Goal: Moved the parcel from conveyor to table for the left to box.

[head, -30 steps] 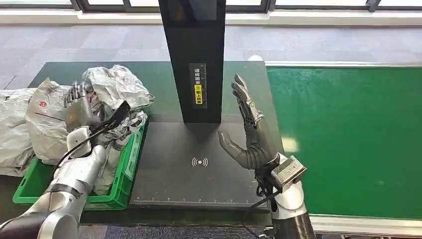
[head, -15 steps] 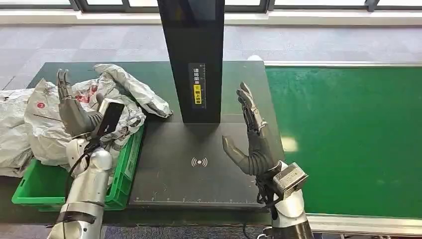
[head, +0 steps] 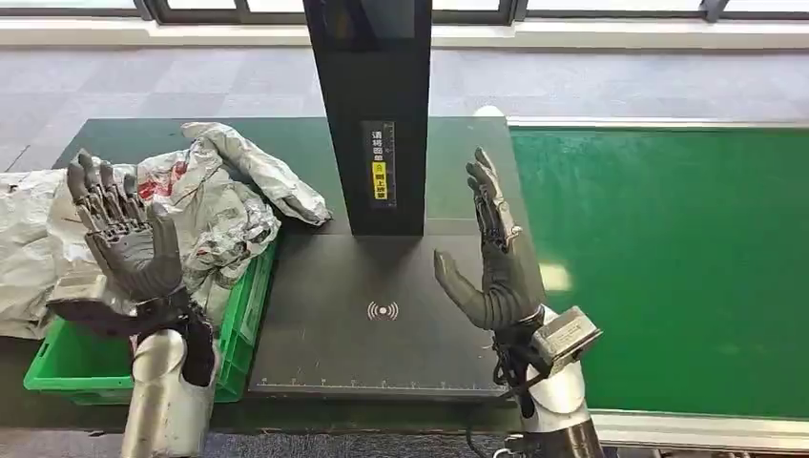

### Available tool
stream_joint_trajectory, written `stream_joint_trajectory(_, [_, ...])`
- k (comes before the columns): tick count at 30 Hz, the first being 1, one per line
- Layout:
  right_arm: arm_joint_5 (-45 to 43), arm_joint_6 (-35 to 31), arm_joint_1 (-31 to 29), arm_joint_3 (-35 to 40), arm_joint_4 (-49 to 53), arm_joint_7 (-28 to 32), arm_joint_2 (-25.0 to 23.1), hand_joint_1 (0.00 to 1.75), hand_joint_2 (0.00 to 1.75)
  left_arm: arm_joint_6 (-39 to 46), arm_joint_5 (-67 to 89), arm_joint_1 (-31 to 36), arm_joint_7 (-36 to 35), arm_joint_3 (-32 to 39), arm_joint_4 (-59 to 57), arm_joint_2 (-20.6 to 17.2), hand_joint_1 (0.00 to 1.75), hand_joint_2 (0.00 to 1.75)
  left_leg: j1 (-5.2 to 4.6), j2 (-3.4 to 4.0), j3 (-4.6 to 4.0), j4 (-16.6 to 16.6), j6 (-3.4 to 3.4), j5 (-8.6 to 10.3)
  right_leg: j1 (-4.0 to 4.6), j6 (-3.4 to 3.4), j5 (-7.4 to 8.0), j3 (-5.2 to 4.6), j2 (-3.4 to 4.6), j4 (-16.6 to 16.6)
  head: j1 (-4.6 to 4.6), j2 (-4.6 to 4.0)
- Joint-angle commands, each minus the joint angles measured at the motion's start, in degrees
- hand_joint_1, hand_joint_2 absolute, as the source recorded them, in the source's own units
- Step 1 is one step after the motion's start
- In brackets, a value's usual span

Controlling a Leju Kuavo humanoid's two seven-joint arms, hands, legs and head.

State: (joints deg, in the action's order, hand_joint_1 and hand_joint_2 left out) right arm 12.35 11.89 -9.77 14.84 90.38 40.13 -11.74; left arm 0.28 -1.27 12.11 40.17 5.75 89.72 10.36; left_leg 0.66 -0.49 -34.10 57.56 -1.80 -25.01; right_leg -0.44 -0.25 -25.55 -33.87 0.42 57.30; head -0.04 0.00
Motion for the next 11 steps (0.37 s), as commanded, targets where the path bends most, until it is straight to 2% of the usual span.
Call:
stream_joint_trajectory(1, [-3.1, 1.1, -1.4, -0.9, 1.0, -0.1, 2.0, 0.0, 0.0, -35.9, -7.7, 0.6, -0.2, -4.7, -4.4, 0.1, 0.0, 1.75, -0.06, -0.16, 0.09, -0.1, 0.1, 0.05, -0.03, 0.03, -0.02, 0.15, -0.23, -0.1, 0.0, 0.0])
stream_joint_trajectory(4, [-2.8, 1.2, -1.3, -2.3, 0.4, -0.1, 1.9, 0.0, 0.0, -39.4, -3.2, 1.4, -0.2, -6.6, -6.9, 0.0, 0.0, 1.75, -0.05, -0.13, 0.02, 0.0, 0.12, -0.01, -0.02, 0.02, -0.01, 0.08, -0.18, -0.1, 0.0, 0.0])
stream_joint_trajectory(11, [-1.3, 0.4, -1.2, -2.4, -0.1, -0.1, 2.0, 0.0, 0.0, -37.4, -0.3, 1.4, -0.2, -6.4, -6.3, 0.7, 0.0, 1.75, -0.03, -0.07, 0.09, -0.1, 0.15, -0.01, 0.01, 0.04, 0.01, 0.12, -0.15, -0.1, 0.0, 0.0])
